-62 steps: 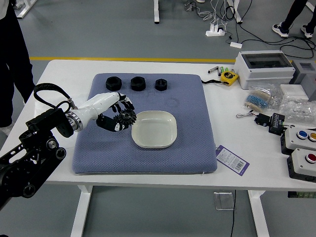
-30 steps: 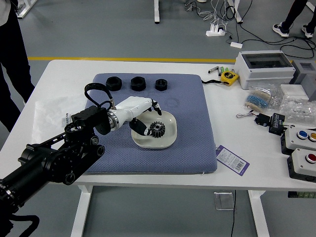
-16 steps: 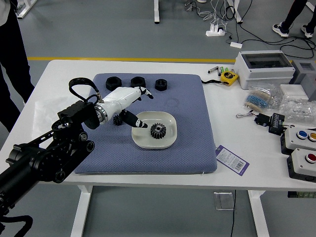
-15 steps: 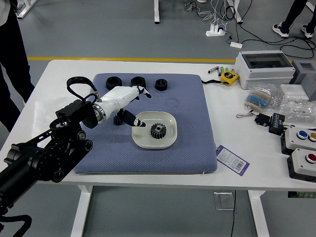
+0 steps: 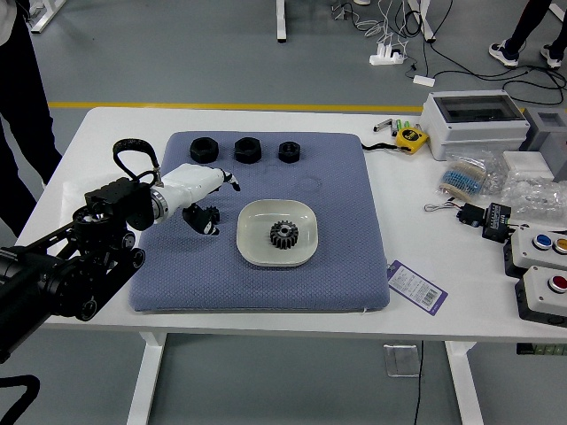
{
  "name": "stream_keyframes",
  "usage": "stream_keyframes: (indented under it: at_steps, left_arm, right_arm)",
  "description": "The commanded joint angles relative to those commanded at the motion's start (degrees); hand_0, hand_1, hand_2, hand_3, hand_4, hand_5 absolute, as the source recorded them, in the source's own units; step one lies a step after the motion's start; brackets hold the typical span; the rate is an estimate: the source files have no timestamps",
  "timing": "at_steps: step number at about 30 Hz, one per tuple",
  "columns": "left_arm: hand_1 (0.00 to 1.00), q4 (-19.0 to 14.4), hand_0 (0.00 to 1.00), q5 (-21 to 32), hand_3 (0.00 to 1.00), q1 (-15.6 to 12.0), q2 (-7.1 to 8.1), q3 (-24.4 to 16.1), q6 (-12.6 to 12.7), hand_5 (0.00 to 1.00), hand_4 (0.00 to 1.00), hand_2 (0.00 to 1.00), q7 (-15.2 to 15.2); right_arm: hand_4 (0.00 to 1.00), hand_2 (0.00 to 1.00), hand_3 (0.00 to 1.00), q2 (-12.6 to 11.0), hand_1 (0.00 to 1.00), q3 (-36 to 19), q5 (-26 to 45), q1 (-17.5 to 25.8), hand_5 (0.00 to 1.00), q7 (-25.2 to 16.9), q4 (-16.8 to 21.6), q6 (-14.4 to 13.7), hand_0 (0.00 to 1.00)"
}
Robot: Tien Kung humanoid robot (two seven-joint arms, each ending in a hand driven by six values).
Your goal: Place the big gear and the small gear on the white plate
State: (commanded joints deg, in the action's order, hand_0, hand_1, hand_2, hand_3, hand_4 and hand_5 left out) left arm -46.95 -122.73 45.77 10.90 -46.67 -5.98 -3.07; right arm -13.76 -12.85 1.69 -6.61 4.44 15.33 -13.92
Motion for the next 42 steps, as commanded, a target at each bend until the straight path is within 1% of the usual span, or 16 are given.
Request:
stream_keyframes:
  at_steps: [1, 2, 4, 7, 8, 13, 14, 19, 20, 21, 31, 42]
  left_arm:
    - [0.717, 0.40, 0.633, -0.21, 0.781, 0.09, -0.11, 0.17, -0.01, 0.002, 0.900, 0.823, -0.03]
    - [0.693, 0.63, 0.623, -0.31, 0.743, 0.15, -0.18, 0.22, 0.00, 0.002, 0.870, 0.778, -0.04]
    - [0.693, 1.87, 0.623, -0.58, 0.743, 0.48, -0.53, 0.36, 0.40, 0.002, 0.870, 0.778, -0.12]
    - [0.693, 2.82, 0.623, -0.58, 0.743, 0.80, -0.74, 0.52, 1.14, 0.002, 0.870, 0.778, -0.31]
    - [0.668, 2.90, 0.603, -0.57, 0.686, 0.83, -0.76, 0.54, 1.22, 0.002, 0.826, 0.756, -0.33]
    - [0.668, 5.75, 0.603, -0.68, 0.686, 1.95, -1.04, 1.17, 1.80, 0.002, 0.826, 0.756, -0.52]
    - [0.638, 5.92, 0.585, -0.67, 0.630, 2.01, -1.07, 1.18, 1.87, 0.002, 0.786, 0.736, -0.55]
    - [0.638, 9.40, 0.585, -0.33, 0.630, 2.73, -1.80, 1.20, 2.01, 0.002, 0.786, 0.736, -0.51]
    - [0.597, 9.57, 0.544, -0.32, 0.611, 2.76, -1.84, 1.20, 2.05, 0.002, 0.741, 0.656, -0.50]
    - [0.597, 9.97, 0.544, -0.19, 0.611, 2.85, -1.96, 1.19, 2.35, 0.002, 0.741, 0.656, -0.49]
    - [0.593, 11.39, 0.541, 1.09, 0.599, 3.08, -2.60, 1.71, 2.53, 0.002, 0.740, 0.647, -0.48]
    - [0.582, 10.80, 0.544, 2.89, 0.595, 2.74, -2.86, 1.66, 2.52, 0.002, 0.740, 0.644, -0.46]
  right_arm:
    - [0.799, 0.737, 0.584, -0.01, 0.659, 0.05, 0.09, -0.03, 0.718, -0.02, 0.01, 0.00, 0.682]
    - [0.799, 0.736, 0.584, -0.02, 0.659, 0.07, 0.12, -0.06, 0.718, -0.03, 0.01, 0.00, 0.682]
    - [0.799, 0.736, 0.584, -0.05, 0.659, 0.11, 0.14, -0.20, 0.718, -0.02, 0.03, 0.01, 0.682]
    - [0.799, 0.736, 0.584, -0.08, 0.659, 0.09, 0.09, -0.32, 0.718, 0.02, 0.05, 0.02, 0.682]
    - [0.799, 0.736, 0.583, -0.08, 0.659, 0.09, 0.08, -0.33, 0.718, 0.02, 0.05, 0.03, 0.682]
    - [0.799, 0.736, 0.583, -0.29, 0.659, -0.01, -0.28, -0.86, 0.718, 0.15, 0.17, 0.02, 0.682]
    - [0.799, 0.736, 0.583, -0.30, 0.659, 0.00, -0.26, -0.88, 0.717, 0.15, 0.17, 0.01, 0.682]
    - [0.799, 0.736, 0.583, -0.35, 0.659, 0.22, 0.27, -1.12, 0.717, 0.02, 0.20, -0.09, 0.682]
    - [0.799, 0.736, 0.583, -0.35, 0.659, 0.24, 0.33, -1.13, 0.717, 0.01, 0.20, -0.10, 0.683]
    - [0.799, 0.736, 0.583, -0.35, 0.659, 0.18, 0.21, -1.14, 0.717, 0.05, 0.20, -0.10, 0.683]
    - [0.799, 0.737, 0.584, -0.36, 0.659, -0.08, -0.44, -1.22, 0.716, 0.24, 0.22, -0.08, 0.683]
    - [0.799, 0.737, 0.583, -0.31, 0.659, 0.00, -0.23, -1.22, 0.717, 0.17, 0.19, -0.10, 0.683]
